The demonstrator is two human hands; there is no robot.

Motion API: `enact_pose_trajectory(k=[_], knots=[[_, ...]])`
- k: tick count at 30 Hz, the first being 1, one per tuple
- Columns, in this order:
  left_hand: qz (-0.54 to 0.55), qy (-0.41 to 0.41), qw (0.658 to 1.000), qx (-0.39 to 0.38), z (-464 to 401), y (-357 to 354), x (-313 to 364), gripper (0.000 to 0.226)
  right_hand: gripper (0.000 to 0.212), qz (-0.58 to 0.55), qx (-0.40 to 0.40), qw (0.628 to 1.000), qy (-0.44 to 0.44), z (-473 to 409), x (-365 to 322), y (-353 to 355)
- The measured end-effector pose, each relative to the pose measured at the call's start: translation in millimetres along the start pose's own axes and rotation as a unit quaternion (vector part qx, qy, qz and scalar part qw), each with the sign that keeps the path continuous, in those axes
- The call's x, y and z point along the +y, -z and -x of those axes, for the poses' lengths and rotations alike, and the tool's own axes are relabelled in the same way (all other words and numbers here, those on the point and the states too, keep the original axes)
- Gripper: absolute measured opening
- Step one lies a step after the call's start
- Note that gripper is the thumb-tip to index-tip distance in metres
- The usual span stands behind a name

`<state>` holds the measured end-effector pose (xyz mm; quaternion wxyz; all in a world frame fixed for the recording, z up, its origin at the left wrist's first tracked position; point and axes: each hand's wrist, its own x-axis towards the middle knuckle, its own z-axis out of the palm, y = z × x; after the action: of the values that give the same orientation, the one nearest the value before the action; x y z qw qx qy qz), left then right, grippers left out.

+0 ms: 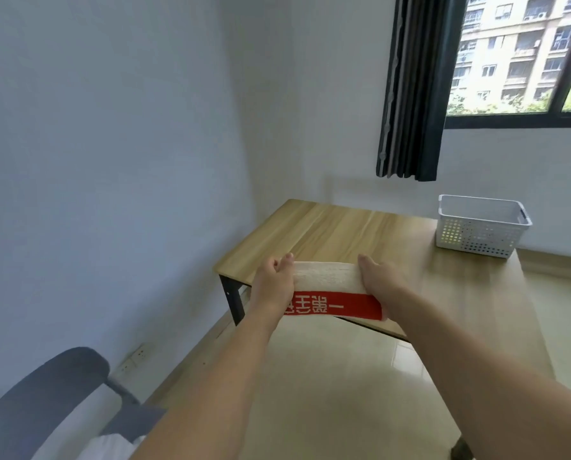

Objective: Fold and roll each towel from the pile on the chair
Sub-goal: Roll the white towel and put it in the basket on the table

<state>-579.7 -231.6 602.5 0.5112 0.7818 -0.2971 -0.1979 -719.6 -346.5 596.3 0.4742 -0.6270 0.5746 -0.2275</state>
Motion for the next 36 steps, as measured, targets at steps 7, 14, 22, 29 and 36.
enact_pose_trajectory(k=[7,14,22,29,36], knots=[[0.031,0.047,0.998,0.038,32.0,-89.4,44.1,0.045,0.059,0.023,-0.048,0.997,0.046,-48.2,14.4,93.1],[0.12,0.095,0.987,-0.045,4.7,-177.5,77.9,0.041,0.059,-0.071,-0.066,0.995,0.026,-114.3,35.7,163.6],[0.141,0.119,0.983,-0.012,-19.6,-340.1,127.7,0.042,0.067,-0.03,-0.167,0.985,0.023,-233.5,72.7,291.4],[0.184,0.191,0.964,0.007,-12.5,-439.5,150.3,0.041,0.038,0.042,-0.283,0.956,0.057,-307.2,91.8,371.3],[0.193,0.163,0.962,-0.101,-45.2,-513.2,186.1,0.034,0.021,0.056,-0.222,0.969,0.089,-377.4,91.4,424.8]])
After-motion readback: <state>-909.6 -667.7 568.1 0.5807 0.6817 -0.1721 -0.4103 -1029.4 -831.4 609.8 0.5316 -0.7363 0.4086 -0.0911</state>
